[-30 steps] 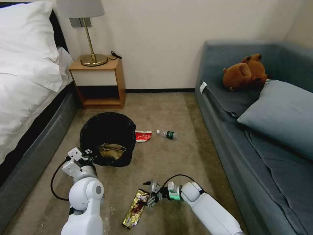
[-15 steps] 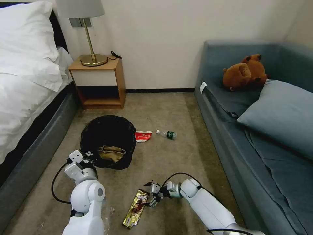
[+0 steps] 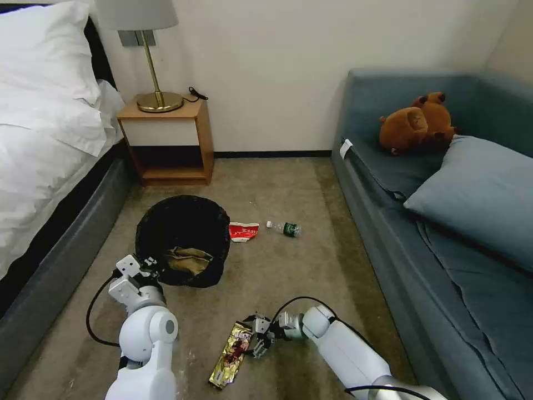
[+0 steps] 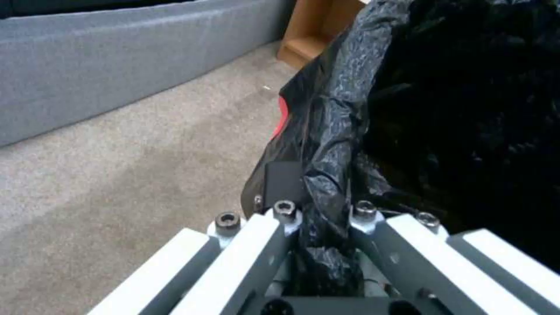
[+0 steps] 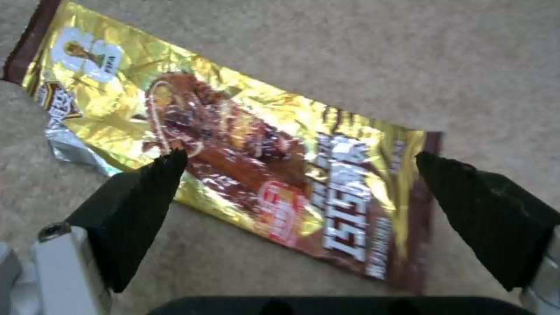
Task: Pick up the trash bin, then pick up the garbage on the floor and place it into the trash bin.
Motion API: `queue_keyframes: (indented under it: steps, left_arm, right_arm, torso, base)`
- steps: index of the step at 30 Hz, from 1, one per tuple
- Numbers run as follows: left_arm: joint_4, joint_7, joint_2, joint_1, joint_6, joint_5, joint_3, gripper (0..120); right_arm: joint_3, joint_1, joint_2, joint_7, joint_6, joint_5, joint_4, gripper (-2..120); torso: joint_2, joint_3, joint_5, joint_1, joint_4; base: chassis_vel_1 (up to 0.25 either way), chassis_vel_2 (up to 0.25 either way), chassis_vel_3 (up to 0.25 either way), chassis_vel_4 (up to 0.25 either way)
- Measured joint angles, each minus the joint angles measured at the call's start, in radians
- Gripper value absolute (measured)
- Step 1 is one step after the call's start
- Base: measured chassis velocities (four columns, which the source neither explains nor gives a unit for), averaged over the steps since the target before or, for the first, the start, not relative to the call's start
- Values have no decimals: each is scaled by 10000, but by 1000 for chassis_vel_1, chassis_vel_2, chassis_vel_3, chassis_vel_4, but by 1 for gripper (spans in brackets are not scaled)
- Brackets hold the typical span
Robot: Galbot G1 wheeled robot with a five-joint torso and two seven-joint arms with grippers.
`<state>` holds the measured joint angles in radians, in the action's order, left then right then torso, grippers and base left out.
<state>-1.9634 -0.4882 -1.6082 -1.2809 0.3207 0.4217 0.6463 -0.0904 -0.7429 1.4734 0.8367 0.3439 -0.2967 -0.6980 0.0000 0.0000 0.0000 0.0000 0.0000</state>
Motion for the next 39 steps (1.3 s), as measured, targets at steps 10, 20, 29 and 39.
queue_keyframes:
  steps: [10, 20, 29, 39]
  left_arm:
    - [-50, 5, 0, -96, -45, 7, 7, 1]
    - [-150, 7, 0, -202, -82, 37, 46, 1]
    - [-196, 7, 0, -206, -112, 116, 157, 1]
    - [-160, -3, 0, -134, -127, 162, 223, 1]
  right_arm:
    - [200, 6, 281, -125, 212, -233, 371, 100]
    - [431, 106, 482, -112, 338, -467, 757, 98]
    - [503, 13, 477, -139, 448, -507, 894, 80]
    - [482, 22, 385, -403, 455, -432, 908, 41]
  torso:
    - [0, 0, 0, 1, 0]
    - [0, 0, 0, 0, 0]
    - [0, 0, 0, 0, 0]
    - [1, -1, 2, 0, 1]
  base:
    - [0, 0, 0, 0]
    - [0, 0, 0, 0]
    - [0, 0, 0, 0]
    - [0, 0, 0, 0]
